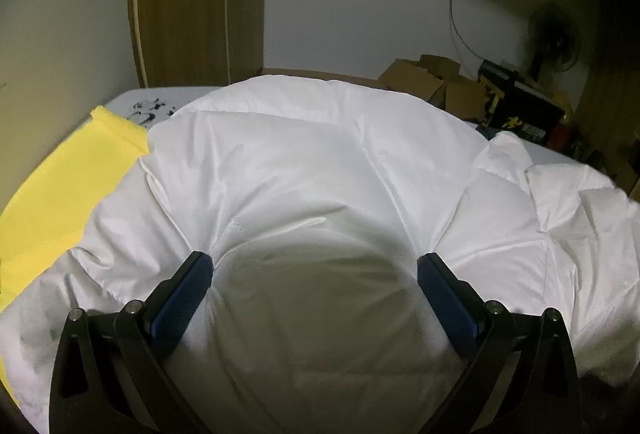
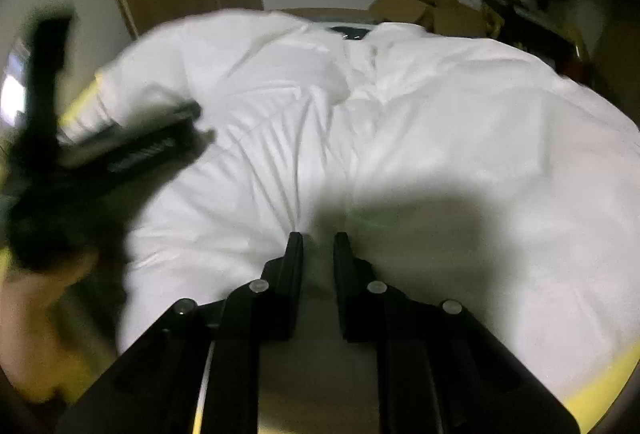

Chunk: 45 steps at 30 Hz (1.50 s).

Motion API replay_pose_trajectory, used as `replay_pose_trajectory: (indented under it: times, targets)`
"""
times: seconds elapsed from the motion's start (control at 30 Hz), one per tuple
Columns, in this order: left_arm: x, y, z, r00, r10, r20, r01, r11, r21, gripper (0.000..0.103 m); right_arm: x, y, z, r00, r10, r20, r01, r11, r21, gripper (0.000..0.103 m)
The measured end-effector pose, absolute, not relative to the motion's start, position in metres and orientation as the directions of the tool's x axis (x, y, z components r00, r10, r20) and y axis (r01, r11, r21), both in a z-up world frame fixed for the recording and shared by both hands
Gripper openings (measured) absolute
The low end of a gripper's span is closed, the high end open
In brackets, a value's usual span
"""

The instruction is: Fold large clothes

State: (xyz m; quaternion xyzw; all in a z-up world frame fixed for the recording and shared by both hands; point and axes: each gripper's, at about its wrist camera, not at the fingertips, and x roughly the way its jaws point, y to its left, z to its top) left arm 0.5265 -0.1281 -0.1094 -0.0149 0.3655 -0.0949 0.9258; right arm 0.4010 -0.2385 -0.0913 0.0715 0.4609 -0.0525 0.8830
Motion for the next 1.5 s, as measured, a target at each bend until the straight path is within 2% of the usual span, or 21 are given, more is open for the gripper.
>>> replay_pose_trajectory:
  times: [0.1,0.17,0.33,0.47,0.53,0.57,0.6,0.67,0.73,0.77,0.87,0.93,0.97,1.0,1.07,1.17,1.23,1.33,1.5]
  targets:
    - [0.526,-0.129,-0.111,0.713,-0.190,-0.675,0.168,0.981,-0.099,0.103,0.372,-0.231,-0.102,0.523,0.005,-0.853,0.127,0.988,0.084,0.016]
    - [0.526,-0.129,-0.112,0.713,-0.181,-0.678,0.160,0.983,-0.094,0.103,0.373,-0.232,-0.120,0.566,-0.011,-0.824,0.110,0.992,0.062,0.015]
    - [0.526,-0.123,-0.114,0.709,-0.207,-0.674,0.168,0.978,-0.123,0.103,0.363,-0.228,-0.104,0.542,-0.007,-0.840,0.145,0.986,0.085,0.016]
    - [0.527,-0.123,-0.115,0.706,-0.209,-0.677,0.171,0.978,-0.123,0.103,0.354,-0.212,-0.119,0.563,-0.056,-0.824,0.069,0.997,-0.021,0.015]
    - [0.528,-0.120,-0.115,0.704,-0.219,-0.676,0.172,0.975,-0.138,0.103,0.365,-0.219,-0.107,0.491,-0.025,-0.871,0.081,0.997,0.017,0.016]
    - [0.528,-0.119,-0.116,0.703,-0.224,-0.675,0.173,0.974,-0.143,0.103,0.370,-0.228,-0.093,0.480,0.023,-0.877,0.104,0.991,0.083,0.016]
    - [0.529,-0.118,-0.116,0.702,-0.226,-0.676,0.173,0.974,-0.146,0.103,0.372,-0.234,-0.075,0.514,0.053,-0.856,0.107,0.986,0.125,0.016]
    - [0.528,-0.120,-0.116,0.700,-0.223,-0.678,0.171,0.975,-0.145,0.103,0.389,-0.246,-0.028,0.636,0.018,-0.772,0.108,0.988,0.112,0.016]
    - [0.528,-0.120,-0.117,0.699,-0.220,-0.681,0.169,0.975,-0.141,0.103,0.443,-0.268,-0.015,0.613,0.076,-0.786,0.165,0.961,0.221,0.020]
    - [0.528,-0.120,-0.116,0.698,-0.220,-0.681,0.169,0.975,-0.142,0.103,0.475,-0.276,-0.023,0.581,0.109,-0.807,0.186,0.947,0.262,0.020]
    - [0.529,-0.118,-0.116,0.698,-0.230,-0.678,0.170,0.973,-0.155,0.103,0.526,-0.271,-0.057,0.538,0.025,-0.842,0.210,0.964,0.162,0.020]
    - [0.530,-0.117,-0.116,0.698,-0.242,-0.674,0.178,0.970,-0.163,0.103,0.550,-0.284,-0.109,0.431,0.067,-0.900,0.254,0.948,0.193,0.017]
    - [0.531,-0.117,-0.117,0.696,-0.237,-0.678,0.177,0.972,-0.158,0.103,0.551,-0.290,-0.123,0.450,0.077,-0.890,0.255,0.944,0.211,0.016]
    - [0.532,-0.119,-0.117,0.693,-0.228,-0.683,0.174,0.973,-0.149,0.103,0.551,-0.286,-0.124,0.489,0.044,-0.871,0.234,0.956,0.180,0.016]
    - [0.532,-0.120,-0.119,0.689,-0.220,-0.691,0.172,0.975,-0.140,0.103,0.556,-0.278,-0.123,0.454,-0.006,-0.891,0.207,0.973,0.099,0.016]
    - [0.531,-0.119,-0.118,0.689,-0.232,-0.687,0.171,0.973,-0.158,0.103,0.527,-0.281,-0.095,0.483,-0.009,-0.875,0.245,0.962,0.125,0.018]
    - [0.531,-0.119,-0.119,0.688,-0.232,-0.687,0.171,0.973,-0.158,0.103,0.476,-0.271,-0.078,0.539,0.016,-0.842,0.203,0.968,0.148,0.020]
    - [0.531,-0.120,-0.118,0.688,-0.236,-0.686,0.174,0.972,-0.159,0.103,0.428,-0.258,-0.106,0.480,0.029,-0.877,0.176,0.976,0.128,0.020]
    - [0.534,-0.115,-0.118,0.675,-0.255,-0.692,0.175,0.967,-0.185,0.103,0.433,-0.251,-0.132,0.570,-0.051,-0.820,0.129,0.991,0.028,0.020]
